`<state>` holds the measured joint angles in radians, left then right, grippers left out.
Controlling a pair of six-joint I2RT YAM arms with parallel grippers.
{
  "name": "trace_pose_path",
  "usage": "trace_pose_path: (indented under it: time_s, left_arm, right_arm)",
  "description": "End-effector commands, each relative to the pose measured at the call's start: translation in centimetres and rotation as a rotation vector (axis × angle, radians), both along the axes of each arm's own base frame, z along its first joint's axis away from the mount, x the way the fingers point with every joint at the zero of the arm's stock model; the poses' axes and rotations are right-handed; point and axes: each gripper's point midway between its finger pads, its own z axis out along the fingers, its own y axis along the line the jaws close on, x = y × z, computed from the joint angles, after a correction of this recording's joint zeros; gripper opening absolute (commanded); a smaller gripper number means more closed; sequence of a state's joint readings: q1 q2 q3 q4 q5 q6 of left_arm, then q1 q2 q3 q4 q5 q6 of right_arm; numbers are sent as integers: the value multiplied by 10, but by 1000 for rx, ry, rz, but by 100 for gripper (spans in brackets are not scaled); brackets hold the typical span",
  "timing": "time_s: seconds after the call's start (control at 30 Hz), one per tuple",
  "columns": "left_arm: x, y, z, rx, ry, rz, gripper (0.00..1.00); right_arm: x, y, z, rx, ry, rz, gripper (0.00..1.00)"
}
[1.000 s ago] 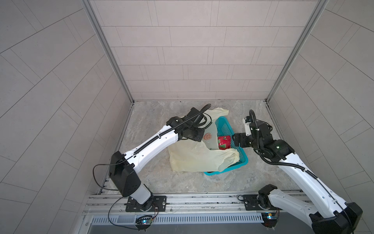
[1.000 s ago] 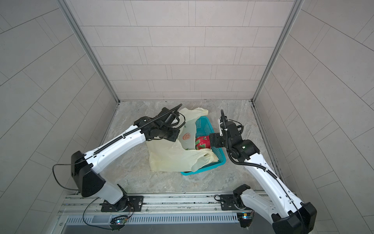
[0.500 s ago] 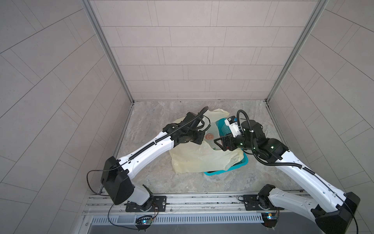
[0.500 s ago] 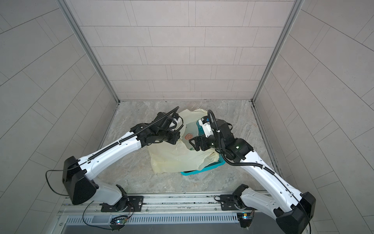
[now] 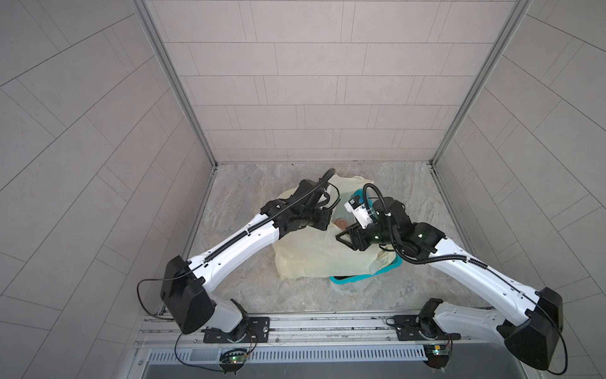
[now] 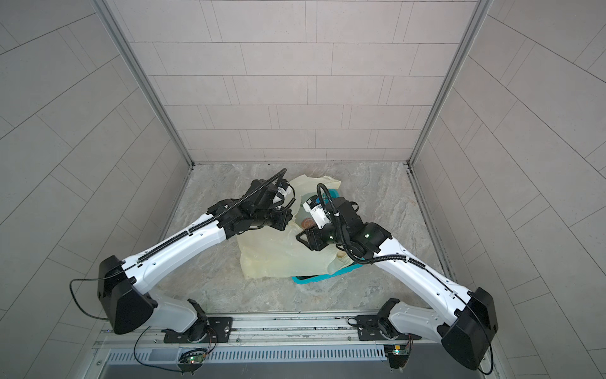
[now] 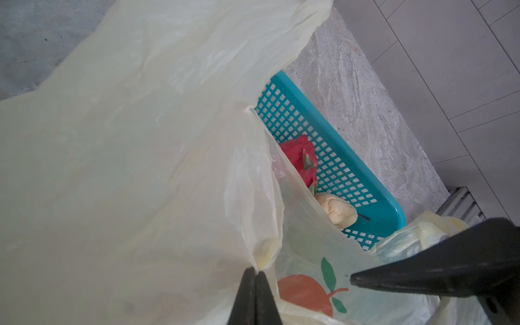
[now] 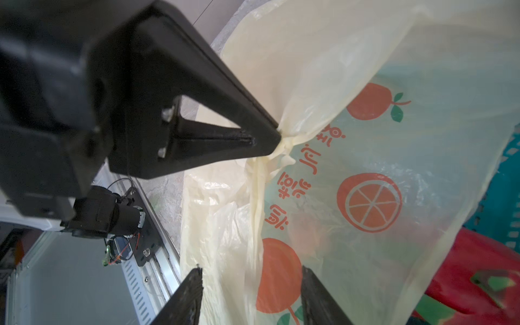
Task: Place the fruits into the plastic bag
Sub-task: Open the plastic bag at the center of the table.
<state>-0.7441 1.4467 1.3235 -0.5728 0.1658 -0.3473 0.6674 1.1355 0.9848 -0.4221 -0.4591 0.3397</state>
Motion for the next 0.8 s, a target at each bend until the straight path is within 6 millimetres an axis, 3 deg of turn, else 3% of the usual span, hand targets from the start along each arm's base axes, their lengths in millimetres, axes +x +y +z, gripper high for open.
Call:
trace_pose_path:
  time_s: [0.0,0.17,0.2,0.23,0.33,0.43,0.57,0.77]
  left_arm:
    - [3,4,22,-54,-34,21,0]
    - [8,6,28,-133,-12,51,0]
    - [8,6,28,-144,-5,53,0]
    - [8,6,29,-151,1,56,7]
    - [4,4,30,-162,23,37,48]
    - [1,3,27,-155,49,35,71]
    - [1,4,20,-142,73,65,83]
    - [6,10,2,-27,92,138,92]
  right_arm:
    - [-6,10,8,53,-23,68,40]
    - [-9,13,-2,44,3,95,2]
    - [-9,13,-2,43,5,95,0]
    - [-9,14,-1,44,2,97,0]
    - [-6,15,3,50,-9,95,0]
    - [-5,18,4,58,-10,99,0]
    - [-1,21,6,67,-12,101,0]
    - [1,24,15,85,-30,101,0]
